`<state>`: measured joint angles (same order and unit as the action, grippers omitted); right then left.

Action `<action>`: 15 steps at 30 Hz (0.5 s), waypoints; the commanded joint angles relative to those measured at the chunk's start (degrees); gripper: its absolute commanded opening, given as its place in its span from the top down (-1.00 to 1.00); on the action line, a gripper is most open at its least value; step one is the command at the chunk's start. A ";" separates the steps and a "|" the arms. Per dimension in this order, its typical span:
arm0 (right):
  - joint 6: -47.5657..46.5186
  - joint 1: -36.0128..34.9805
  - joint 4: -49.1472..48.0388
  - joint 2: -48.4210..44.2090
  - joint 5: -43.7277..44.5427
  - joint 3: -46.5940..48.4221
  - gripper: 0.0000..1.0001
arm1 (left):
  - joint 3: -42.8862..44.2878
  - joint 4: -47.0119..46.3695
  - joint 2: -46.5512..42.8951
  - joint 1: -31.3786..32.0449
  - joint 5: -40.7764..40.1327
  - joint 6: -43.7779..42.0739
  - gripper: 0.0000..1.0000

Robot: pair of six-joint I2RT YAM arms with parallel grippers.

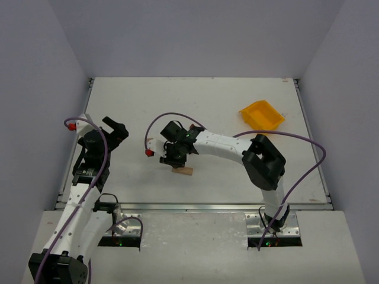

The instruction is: Build the wood block tower

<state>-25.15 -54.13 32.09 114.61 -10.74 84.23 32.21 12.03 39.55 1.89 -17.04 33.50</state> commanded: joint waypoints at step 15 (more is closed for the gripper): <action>0.90 0.24 -3.51 1.24 -2.78 0.21 0.88 | 1.37 -1.66 0.62 0.13 -0.54 0.42 -1.00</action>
<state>-24.38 -54.13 29.98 115.37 -11.63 83.72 32.21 12.07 40.32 1.89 -17.17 33.52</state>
